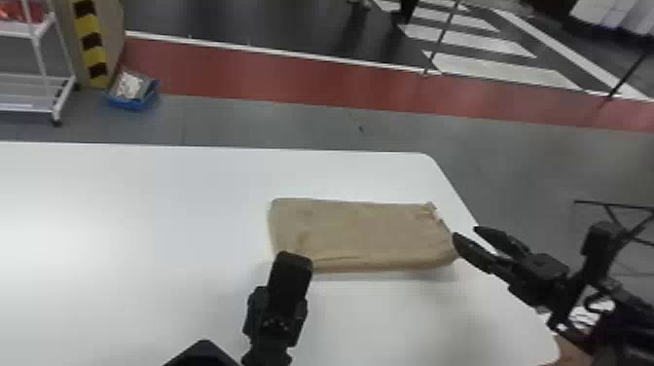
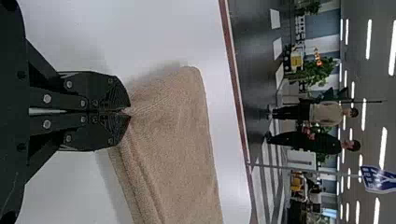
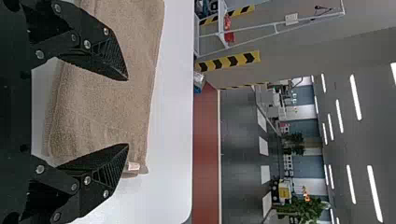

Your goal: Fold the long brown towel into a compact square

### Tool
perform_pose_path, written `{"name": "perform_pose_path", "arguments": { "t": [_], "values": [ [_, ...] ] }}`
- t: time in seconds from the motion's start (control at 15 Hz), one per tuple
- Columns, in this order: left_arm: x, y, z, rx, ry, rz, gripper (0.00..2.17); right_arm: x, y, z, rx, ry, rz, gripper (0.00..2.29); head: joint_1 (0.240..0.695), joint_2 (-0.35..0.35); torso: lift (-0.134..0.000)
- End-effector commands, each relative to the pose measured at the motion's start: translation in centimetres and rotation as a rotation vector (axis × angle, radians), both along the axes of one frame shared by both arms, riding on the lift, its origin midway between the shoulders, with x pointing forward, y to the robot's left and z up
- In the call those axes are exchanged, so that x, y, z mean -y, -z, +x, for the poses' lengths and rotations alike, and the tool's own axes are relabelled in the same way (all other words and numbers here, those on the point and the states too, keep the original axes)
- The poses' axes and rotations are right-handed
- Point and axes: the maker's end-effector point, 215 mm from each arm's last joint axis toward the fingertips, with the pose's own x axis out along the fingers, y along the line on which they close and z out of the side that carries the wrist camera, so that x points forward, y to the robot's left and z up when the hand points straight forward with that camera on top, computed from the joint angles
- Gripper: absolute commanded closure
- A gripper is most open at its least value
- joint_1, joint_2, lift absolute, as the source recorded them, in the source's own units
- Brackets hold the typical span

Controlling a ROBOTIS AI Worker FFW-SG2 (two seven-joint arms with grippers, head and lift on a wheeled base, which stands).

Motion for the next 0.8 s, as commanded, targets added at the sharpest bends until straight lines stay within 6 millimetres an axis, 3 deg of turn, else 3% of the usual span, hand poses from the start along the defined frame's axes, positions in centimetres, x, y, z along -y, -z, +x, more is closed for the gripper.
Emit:
{"name": "perform_pose_path", "arguments": {
  "t": [0.0,0.27,0.47,0.53,0.73],
  "values": [
    [-1.2,-1.6,1.0,0.016,-0.020,0.000,1.35,-0.3,0.0,0.0,0.001,-0.003,0.002,0.45,0.695,-0.350,-0.125],
    [-6.0,-3.3,3.6,0.041,-0.089,0.030,1.35,-0.6,-0.3,-0.1,-0.003,-0.005,0.001,0.45,0.695,-0.350,-0.125],
    [-11.0,-3.6,4.5,0.060,-0.137,0.083,1.35,-0.7,-0.3,-0.2,-0.010,-0.004,0.005,0.45,0.695,-0.350,-0.125],
    [-14.1,-3.0,4.9,0.052,-0.176,0.104,1.35,-0.8,-0.2,-0.3,-0.012,-0.006,0.008,0.45,0.695,-0.350,-0.125],
    [-20.6,-3.2,4.5,0.048,-0.256,0.114,1.35,-1.0,-0.3,-0.3,-0.014,-0.008,0.013,0.45,0.695,-0.350,-0.125]
  ]
}}
